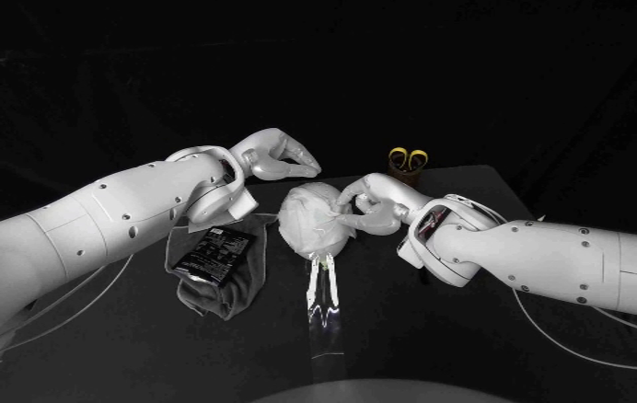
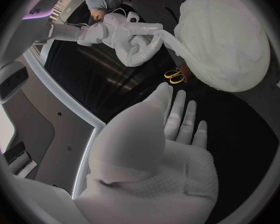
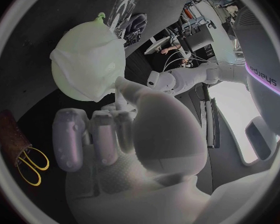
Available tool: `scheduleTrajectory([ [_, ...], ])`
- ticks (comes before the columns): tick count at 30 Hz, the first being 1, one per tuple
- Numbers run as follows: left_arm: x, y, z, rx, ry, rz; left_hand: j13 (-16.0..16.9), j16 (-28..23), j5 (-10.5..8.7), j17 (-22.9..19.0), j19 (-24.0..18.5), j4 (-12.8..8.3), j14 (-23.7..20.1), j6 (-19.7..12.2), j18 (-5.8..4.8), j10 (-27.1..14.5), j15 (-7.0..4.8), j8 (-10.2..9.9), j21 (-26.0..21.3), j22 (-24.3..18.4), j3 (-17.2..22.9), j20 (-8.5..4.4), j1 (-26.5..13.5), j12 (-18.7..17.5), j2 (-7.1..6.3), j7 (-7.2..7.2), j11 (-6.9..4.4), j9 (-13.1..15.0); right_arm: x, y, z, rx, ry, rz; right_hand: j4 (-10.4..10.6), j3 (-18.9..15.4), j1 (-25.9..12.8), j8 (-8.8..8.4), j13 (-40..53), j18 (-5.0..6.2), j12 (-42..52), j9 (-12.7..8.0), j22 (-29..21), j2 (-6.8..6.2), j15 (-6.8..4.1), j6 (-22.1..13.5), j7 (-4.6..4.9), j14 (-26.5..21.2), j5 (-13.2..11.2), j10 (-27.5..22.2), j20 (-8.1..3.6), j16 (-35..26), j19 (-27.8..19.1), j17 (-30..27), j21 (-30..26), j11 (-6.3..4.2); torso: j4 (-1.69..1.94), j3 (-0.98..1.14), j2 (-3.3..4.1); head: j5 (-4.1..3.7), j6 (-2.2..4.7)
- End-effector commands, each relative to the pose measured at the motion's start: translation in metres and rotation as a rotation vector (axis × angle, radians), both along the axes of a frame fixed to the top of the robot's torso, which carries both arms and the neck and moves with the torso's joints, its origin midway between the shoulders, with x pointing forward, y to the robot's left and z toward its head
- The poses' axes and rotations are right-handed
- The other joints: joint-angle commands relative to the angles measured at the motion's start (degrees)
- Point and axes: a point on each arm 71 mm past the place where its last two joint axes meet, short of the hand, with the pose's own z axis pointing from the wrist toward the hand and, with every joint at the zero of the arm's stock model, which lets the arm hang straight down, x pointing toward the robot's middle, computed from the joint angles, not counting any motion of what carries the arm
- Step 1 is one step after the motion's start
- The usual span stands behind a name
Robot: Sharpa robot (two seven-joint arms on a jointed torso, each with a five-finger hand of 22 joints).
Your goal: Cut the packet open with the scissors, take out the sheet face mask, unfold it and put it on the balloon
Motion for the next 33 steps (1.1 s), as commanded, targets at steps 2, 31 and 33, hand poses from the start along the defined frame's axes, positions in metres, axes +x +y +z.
scheduleTrajectory([
  [2, -0.011, -0.009, 0.01, 0.058, -0.222, -0.088, 0.0, -0.6, -0.09, -0.3, -0.3, -0.4, -1.9, 0.6, -0.65, -1.2, 0.18, 0.5, -0.3, -0.1, 1.2, 0.05, -0.5, 0.0, -0.82, 0.0, 0.2, -0.1, 0.001, -0.001, 0.002, -0.031, -0.06, -0.011, -0.2, 0.2, -0.5, 0.33, 15.0, -0.63, 0.3, 0.1, 13.7, -0.22, -0.39, 0.3, 0.01, 6.2, 0.2, 5.9, -0.39, 0.2, 3.9, 15.1, 0.1, -0.36, 0.06, 0.01, -0.01, -0.07, -0.21],
  [31, -0.029, -0.026, 0.007, 0.254, -0.383, -0.194, 0.1, -2.5, -0.13, -1.8, 0.4, -1.2, -11.4, -1.8, -0.94, -7.2, 0.37, -1.9, -0.1, 0.1, 0.0, -0.15, -6.4, 0.5, -7.97, -0.23, 0.96, -2.1, -0.001, 0.001, 0.005, -0.017, -0.087, -0.01, -0.3, 0.3, -0.6, 0.38, 15.0, -0.69, 0.3, 0.1, 13.8, -0.36, -0.4, 0.3, 0.0, 6.2, 0.2, 5.9, -0.39, 0.2, 4.0, 15.1, 0.3, -0.37, 0.0, 0.0, -0.03, -0.06, -0.36],
  [33, -0.028, -0.026, 0.007, 0.261, -0.383, -0.193, 0.1, -2.5, -0.13, -1.8, 0.4, -1.2, -11.4, -1.8, -0.94, -7.2, 0.37, -1.9, -0.1, 0.1, 0.0, -0.14, -6.4, 0.5, -7.99, -0.22, 0.98, -2.1, -0.002, 0.001, 0.005, -0.017, -0.087, -0.01, -0.3, 0.3, -0.6, 0.38, 15.0, -0.69, 0.3, 0.1, 13.8, -0.36, -0.4, 0.3, 0.0, 6.2, 0.2, 5.9, -0.39, 0.2, 4.0, 15.1, 0.3, -0.37, -0.02, -0.01, -0.04, -0.04, -0.33],
])
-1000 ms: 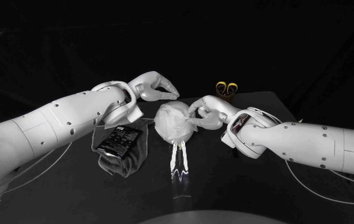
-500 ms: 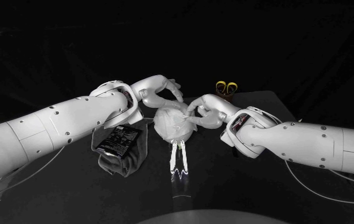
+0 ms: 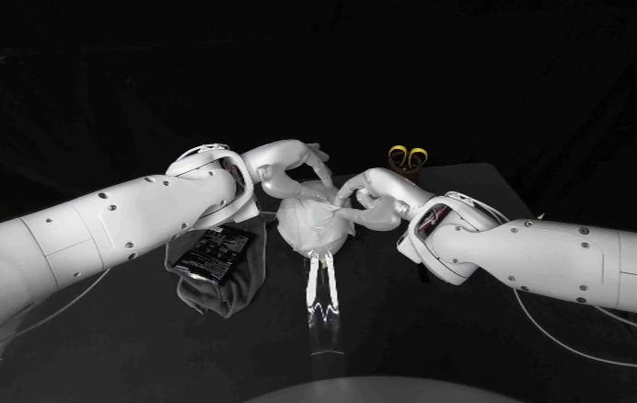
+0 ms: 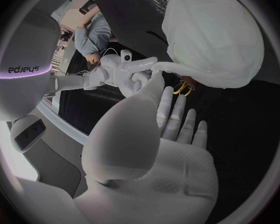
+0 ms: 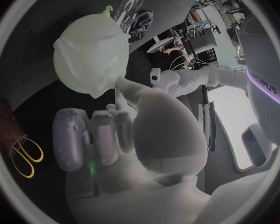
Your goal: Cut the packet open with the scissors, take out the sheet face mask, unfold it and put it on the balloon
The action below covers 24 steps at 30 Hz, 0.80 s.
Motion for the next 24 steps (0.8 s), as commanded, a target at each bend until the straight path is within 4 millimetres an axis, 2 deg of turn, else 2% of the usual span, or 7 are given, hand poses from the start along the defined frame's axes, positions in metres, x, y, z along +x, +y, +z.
scheduleTrajectory([
  [1, 0.001, -0.002, -0.001, 0.042, -0.027, 0.008, 0.1, 0.3, -0.13, 0.1, 0.5, 0.0, -0.4, -0.4, 0.01, -0.4, 0.04, -0.4, 0.0, 0.1, -0.4, -0.14, -0.2, 0.2, -0.53, 0.08, -0.09, -0.1, -0.001, 0.001, 0.001, -0.003, -0.016, 0.006, -0.2, 0.1, -0.4, 0.22, 15.0, -0.69, 0.2, 0.0, 13.8, -0.14, -0.4, 0.5, 0.0, 6.2, 0.2, 5.9, -0.17, 0.2, 4.0, 15.1, 0.4, -0.37, -0.02, -0.02, -0.02, 0.02, 0.0],
  [19, 0.007, -0.004, -0.01, 0.096, -0.018, 0.029, 0.2, 1.1, -0.12, 0.4, 0.6, -0.1, 0.2, -0.3, -0.1, -0.1, 0.28, -0.5, 0.0, 0.1, -0.1, -0.08, -0.1, 0.8, 0.09, 0.1, 0.22, -0.3, -0.001, 0.0, 0.001, 0.0, -0.016, -0.001, -0.2, 0.2, -0.5, 0.25, 15.0, -0.71, 0.2, 0.1, 13.8, -0.18, -0.41, 0.5, -0.01, 6.2, 0.2, 5.9, -0.18, 0.2, 4.0, 15.1, 0.5, -0.37, -0.04, -0.05, 0.02, 0.01, -0.23],
  [24, 0.008, -0.004, -0.011, 0.108, -0.01, 0.028, 0.2, 1.0, -0.12, 0.4, 0.6, -0.1, 0.0, -0.2, -0.11, -0.1, 0.23, -0.5, 0.0, 0.1, 0.0, -0.11, 0.0, 0.8, 0.24, 0.18, 0.08, -0.3, -0.001, -0.001, 0.001, 0.0, -0.015, -0.004, -0.2, 0.2, -0.5, 0.26, 15.0, -0.72, 0.2, 0.1, 13.8, -0.2, -0.41, 0.5, -0.01, 6.2, 0.2, 5.9, -0.18, 0.2, 4.0, 15.1, 0.5, -0.38, 0.01, 0.02, -0.02, -0.02, -0.35],
])
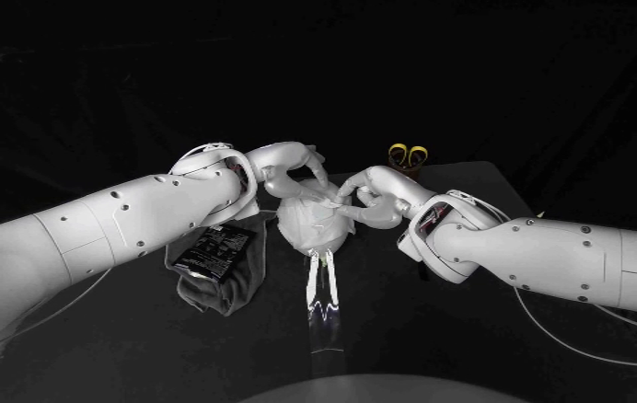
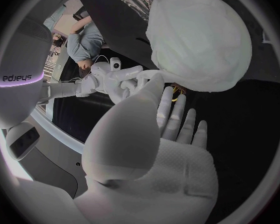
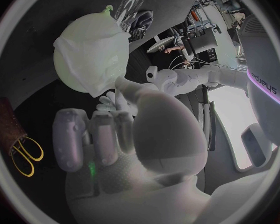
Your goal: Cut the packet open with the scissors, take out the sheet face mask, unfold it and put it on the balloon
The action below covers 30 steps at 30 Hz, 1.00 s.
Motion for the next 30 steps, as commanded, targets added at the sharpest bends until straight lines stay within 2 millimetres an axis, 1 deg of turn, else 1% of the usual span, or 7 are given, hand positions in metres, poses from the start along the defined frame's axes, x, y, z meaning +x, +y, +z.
scheduleTrajectory([
  [1, -0.0001, -0.0009, -0.0014, 0.022, 0.011, -0.007, 0.1, 0.4, -0.12, 0.1, 0.4, -0.1, 0.0, 0.0, -0.1, -0.1, 0.2, -0.3, 0.0, 0.1, 0.0, 0.09, 0.0, 0.2, 0.33, 0.19, 0.02, -0.1, -0.0001, 0.0003, 0.0005, -0.003, -0.01, 0.001, -0.2, 0.2, -0.5, 0.2, 15.1, -0.72, 0.2, 0.1, 13.9, -0.2, -0.26, 0.5, -0.13, 6.0, 0.2, 5.9, -0.19, 0.3, 4.0, 15.1, 0.2, -0.38, 0.03, 0.04, -0.05, -0.03, -0.03],
  [7, -0.0005, -0.0002, -0.0025, 0.032, 0.022, -0.012, 0.1, 0.9, -0.12, 0.3, 0.4, -0.3, 0.4, 0.6, -0.12, 0.0, 0.28, -0.1, 0.0, 0.1, 0.3, 0.11, 0.2, 0.5, 0.68, -0.02, 0.17, -0.1, 0.0004, -0.0005, 0.0003, -0.002, -0.009, -0.004, -0.2, 0.2, -0.5, 0.2, 15.1, -0.72, 0.2, 0.1, 13.9, -0.2, -0.26, 0.5, -0.13, 6.0, 0.2, 5.9, -0.19, 0.3, 4.0, 15.1, 0.2, -0.38, 0.02, 0.0, -0.02, -0.09, -0.05],
  [15, -0.0021, -0.001, -0.0034, 0.038, 0.038, -0.028, 0.1, 1.3, -0.12, 0.4, 0.3, -0.6, 0.3, 1.9, -0.04, 0.0, 0.07, 0.3, 0.0, 0.1, 0.9, 0.04, 0.4, 0.9, 1.3, -0.12, -0.23, -0.1, 0.001, -0.0014, 0.0001, -0.002, -0.007, -0.009, -0.2, 0.2, -0.5, 0.2, 15.1, -0.72, 0.2, 0.1, 13.9, -0.2, -0.26, 0.5, -0.13, 6.0, 0.2, 5.9, -0.19, 0.3, 4.0, 15.1, 0.2, -0.38, 0.04, -0.01, -0.03, -0.12, -0.11],
  [21, -0.0026, -0.0014, -0.0034, 0.034, 0.045, -0.034, 0.0, 1.8, -0.12, 0.6, 0.2, -0.7, 0.5, 2.8, 0.12, 0.0, -0.07, 0.5, 0.0, 0.1, 1.7, 0.06, 0.5, 1.1, 2.33, -0.32, -0.38, -0.1, 0.0014, -0.0018, -0.0002, -0.001, -0.005, -0.012, -0.2, 0.2, -0.5, 0.2, 15.1, -0.72, 0.2, 0.1, 13.9, -0.2, -0.26, 0.5, -0.13, 6.0, 0.2, 5.9, -0.19, 0.3, 4.0, 15.1, 0.2, -0.38, 0.06, 0.02, -0.02, -0.09, -0.12],
  [23, -0.0026, -0.0015, -0.0034, 0.033, 0.046, -0.034, 0.0, 1.8, -0.12, 0.6, 0.2, -0.7, 0.5, 2.8, 0.12, 0.1, -0.07, 0.5, 0.0, 0.1, 1.8, 0.06, 0.5, 1.1, 2.34, -0.32, -0.38, -0.1, 0.0014, -0.0017, -0.0002, -0.001, -0.005, -0.012, -0.2, 0.2, -0.5, 0.2, 15.1, -0.72, 0.2, 0.1, 13.9, -0.2, -0.26, 0.5, -0.13, 6.0, 0.2, 5.9, -0.19, 0.3, 4.0, 15.1, 0.2, -0.38, 0.06, 0.01, -0.02, -0.09, -0.12],
  [24, -0.0026, -0.0016, -0.0035, 0.033, 0.047, -0.035, 0.0, 1.9, -0.12, 0.6, 0.2, -0.6, 0.5, 2.9, 0.14, 0.1, -0.07, 0.5, 0.0, 0.0, 2.0, 0.07, 0.4, 1.2, 2.66, -0.35, -0.36, -0.2, 0.0014, -0.0017, -0.0002, 0.0, -0.004, -0.012, -0.2, 0.2, -0.5, 0.2, 15.1, -0.72, 0.2, 0.1, 13.9, -0.2, -0.26, 0.5, -0.13, 6.0, 0.2, 5.9, -0.19, 0.3, 4.0, 15.1, 0.2, -0.38, 0.05, 0.01, -0.01, -0.09, -0.16],
  [30, -0.0022, -0.0021, -0.0036, 0.033, 0.049, -0.034, 0.0, 2.5, -0.13, 0.9, 0.1, -0.7, 1.0, 3.4, 0.16, 0.3, -0.04, 0.6, 0.0, 0.0, 2.7, 0.09, 0.3, 1.5, 3.39, -0.39, -0.38, -0.2, 0.0014, -0.0016, -0.0002, 0.0, -0.003, -0.013, -0.3, 0.3, -0.6, 0.22, 15.1, -0.74, 0.2, 0.1, 13.9, -0.19, -0.26, 0.5, -0.13, 6.0, 0.2, 5.9, -0.2, 0.3, 4.1, 15.1, 0.2, -0.38, 0.02, 0.01, -0.02, -0.08, -0.2],
])
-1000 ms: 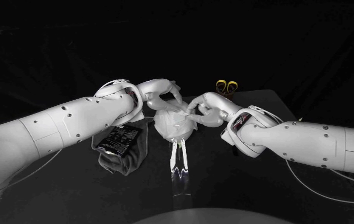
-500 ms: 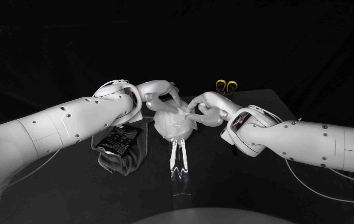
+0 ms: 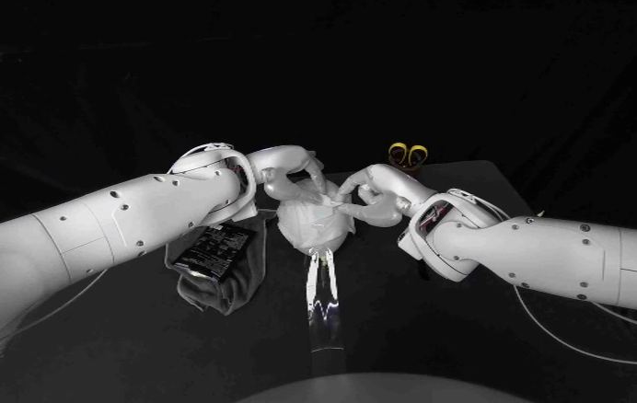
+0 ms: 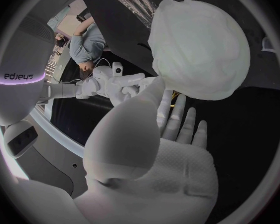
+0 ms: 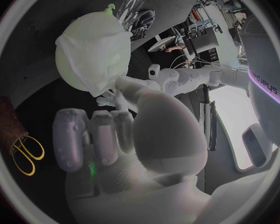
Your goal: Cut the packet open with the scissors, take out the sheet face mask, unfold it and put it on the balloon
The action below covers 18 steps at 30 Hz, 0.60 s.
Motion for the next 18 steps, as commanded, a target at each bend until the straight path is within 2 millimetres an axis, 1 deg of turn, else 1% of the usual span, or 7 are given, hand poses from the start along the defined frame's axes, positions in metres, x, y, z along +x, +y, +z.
scheduleTrajectory([
  [1, -0.0009, -0.0024, 0.0005, -0.004, 0.011, -0.015, 0.0, 0.4, -0.13, 0.2, 0.1, 0.0, 0.6, 0.6, 0.16, 0.3, -0.03, 0.4, -0.1, 0.0, 0.4, 0.08, 0.0, 0.3, 0.66, 0.13, -0.38, -0.1, -0.0002, 0.0004, 0.0002, 0.0, -0.003, 0.0, -0.1, 0.1, -0.6, 0.21, 15.1, -0.74, 0.3, 0.0, 13.8, -0.19, -0.3, 0.5, 0.11, 6.1, 0.2, 5.9, -0.29, 0.4, 4.2, 15.1, 0.4, -0.39, -0.03, 0.01, 0.0, -0.01, -0.01],
  [8, -0.0005, -0.0033, 0.0019, -0.024, 0.004, -0.013, 0.1, 1.9, -0.13, 0.8, -0.2, -0.6, 2.3, 1.9, 0.14, 1.3, -0.05, 1.0, -0.1, -0.1, 1.5, 0.05, 0.5, 1.0, 1.35, 0.28, -0.72, 0.1, -0.0001, 0.0003, 0.0001, 0.0, -0.001, 0.0, -0.1, 0.1, -0.6, 0.22, 15.1, -0.75, 0.3, 0.0, 13.9, -0.19, -0.3, 0.5, 0.1, 6.1, 0.2, 5.9, -0.29, 0.4, 4.2, 15.1, 0.4, -0.39, -0.05, 0.01, -0.02, -0.03, 0.05],
  [9, -0.0005, -0.0034, 0.0022, -0.028, 0.003, -0.012, 0.2, 2.3, -0.13, 1.0, 0.0, -0.9, 3.1, 3.0, 0.22, 2.2, -0.13, 1.6, -0.1, 0.0, 2.1, 0.06, 0.6, 1.5, 1.58, 0.1, -0.92, 0.3, -0.0001, 0.0003, 0.0, -0.001, -0.001, 0.0, -0.1, 0.1, -0.6, 0.22, 15.1, -0.75, 0.3, 0.0, 13.9, -0.19, -0.3, 0.5, 0.1, 6.1, 0.2, 5.9, -0.29, 0.4, 4.2, 15.1, 0.4, -0.39, -0.05, 0.01, -0.02, -0.07, 0.06],
  [11, -0.0003, -0.0035, 0.0029, -0.038, 0.001, -0.01, 0.2, 2.3, -0.13, 1.0, 0.0, -0.9, 3.1, 3.0, 0.22, 2.2, -0.13, 1.6, -0.1, 0.0, 2.1, 0.06, 0.6, 1.5, 1.58, 0.1, -0.92, 0.3, 0.0, 0.0001, -0.0001, -0.001, 0.0, -0.001, -0.1, 0.1, -0.6, 0.22, 15.1, -0.75, 0.3, 0.0, 13.9, -0.19, -0.3, 0.5, 0.1, 6.1, 0.2, 5.9, -0.29, 0.4, 4.2, 15.1, 0.4, -0.39, -0.07, 0.01, -0.01, -0.08, 0.05],
  [12, -0.0002, -0.0035, 0.0031, -0.042, 0.0, -0.009, 0.2, 3.2, -0.13, 1.4, 0.3, -1.2, 4.6, 4.0, 0.38, 3.0, -0.29, 2.2, 0.0, 0.0, 2.7, 0.06, 0.6, 1.9, 1.76, -0.19, -1.09, 0.5, 0.0, 0.0, -0.0001, -0.002, 0.0, -0.001, -0.1, 0.1, -0.6, 0.22, 15.1, -0.75, 0.3, 0.0, 13.9, -0.19, -0.3, 0.5, 0.1, 6.1, 0.2, 5.9, -0.29, 0.4, 4.2, 15.1, 0.4, -0.39, -0.07, 0.0, -0.02, -0.08, 0.05],
  [18, 0.0003, -0.0029, 0.0042, -0.056, -0.006, -0.003, 0.0, 4.4, -0.13, 1.8, 0.7, -2.0, 6.8, 4.9, 0.79, 4.4, -0.69, 2.9, 0.2, 0.1, 4.6, 0.07, 0.1, 2.2, 1.5, -0.5, -1.39, 0.9, 0.0, -0.0003, -0.0001, -0.002, 0.001, -0.002, -0.1, 0.1, -0.6, 0.22, 15.1, -0.75, 0.3, 0.0, 13.9, -0.19, -0.3, 0.5, 0.1, 6.1, 0.2, 5.9, -0.29, 0.4, 4.2, 15.1, 0.4, -0.39, -0.05, 0.01, 0.0, -0.11, 0.1],
])
